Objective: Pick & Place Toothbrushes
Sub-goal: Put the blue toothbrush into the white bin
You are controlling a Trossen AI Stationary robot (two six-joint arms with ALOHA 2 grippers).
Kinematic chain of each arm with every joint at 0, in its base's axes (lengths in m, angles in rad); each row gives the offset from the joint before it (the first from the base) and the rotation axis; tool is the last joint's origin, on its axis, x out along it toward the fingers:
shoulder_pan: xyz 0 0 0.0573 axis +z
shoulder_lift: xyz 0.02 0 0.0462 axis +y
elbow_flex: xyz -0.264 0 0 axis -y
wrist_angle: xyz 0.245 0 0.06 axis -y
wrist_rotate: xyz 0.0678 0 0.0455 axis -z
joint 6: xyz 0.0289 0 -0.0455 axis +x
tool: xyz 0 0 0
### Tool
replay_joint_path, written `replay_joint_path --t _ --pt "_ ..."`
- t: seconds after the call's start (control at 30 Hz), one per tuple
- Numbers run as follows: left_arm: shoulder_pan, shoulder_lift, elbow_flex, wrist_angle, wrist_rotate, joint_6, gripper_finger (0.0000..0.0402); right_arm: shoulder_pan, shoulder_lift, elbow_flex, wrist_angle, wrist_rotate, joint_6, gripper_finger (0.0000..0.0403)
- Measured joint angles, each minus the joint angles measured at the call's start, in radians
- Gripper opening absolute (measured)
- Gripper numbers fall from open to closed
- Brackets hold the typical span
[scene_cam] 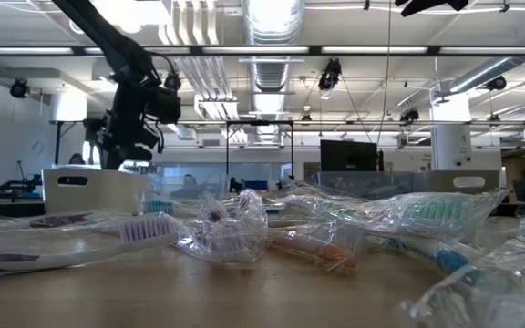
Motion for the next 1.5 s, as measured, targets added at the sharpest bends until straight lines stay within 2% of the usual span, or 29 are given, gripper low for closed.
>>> replay_joint_path --t 0.5,0.93,1.23,1.5 --pt "0.016 0.081 -0.015 0.051 0.011 0.047 0.0021 0.0 0.0 0.0 0.001 0.002 0.003 0.0196" --pt "0.022 0.111 -0.012 0.085 0.019 0.055 0.0022 0.0 0.0 0.0 0.001 0.002 0.0 0.017" --pt "0.023 0.105 -0.017 0.073 0.02 0.054 0.0121 0.0 0.0 0.0 0.001 0.001 0.0 0.0183" --pt "0.024 0.069 -0.008 0.0 0.017 0.065 0.0156 0.0 0.0 0.0 0.001 0.001 0.0 0.0197"
